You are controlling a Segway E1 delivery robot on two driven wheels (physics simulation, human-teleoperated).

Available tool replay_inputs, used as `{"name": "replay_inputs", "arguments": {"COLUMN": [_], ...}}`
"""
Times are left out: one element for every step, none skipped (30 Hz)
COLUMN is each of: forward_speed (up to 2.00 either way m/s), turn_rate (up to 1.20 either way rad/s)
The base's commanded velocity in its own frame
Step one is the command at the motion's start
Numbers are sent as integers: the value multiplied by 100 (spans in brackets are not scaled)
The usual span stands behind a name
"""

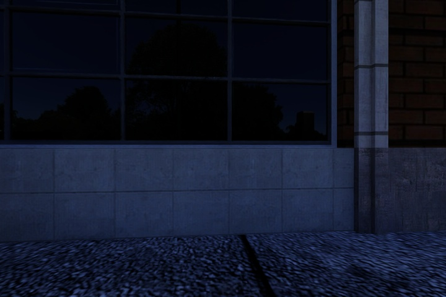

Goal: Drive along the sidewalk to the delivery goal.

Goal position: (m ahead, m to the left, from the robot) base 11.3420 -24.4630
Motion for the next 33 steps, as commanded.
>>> {"name": "replay_inputs", "arguments": {"forward_speed": [0, 0, 0, 0, 0, 0, 0, 0, 0, 0, 0, 0, 0, 0, 0, 0, 0, 0, 0, 0, 0, 0, 0, 0, 0, 0, 0, 0, 0, 0, 0, 0, 0], "turn_rate": [0, 0, 0, 0, 0, 0, 0, 0, 0, 0, 0, 0, 0, 0, 0, 0, 0, 0, 0, 0, 0, 0, 0, 0, 0, 0, 0, 0, 0, 0, -4, -46, -59]}}
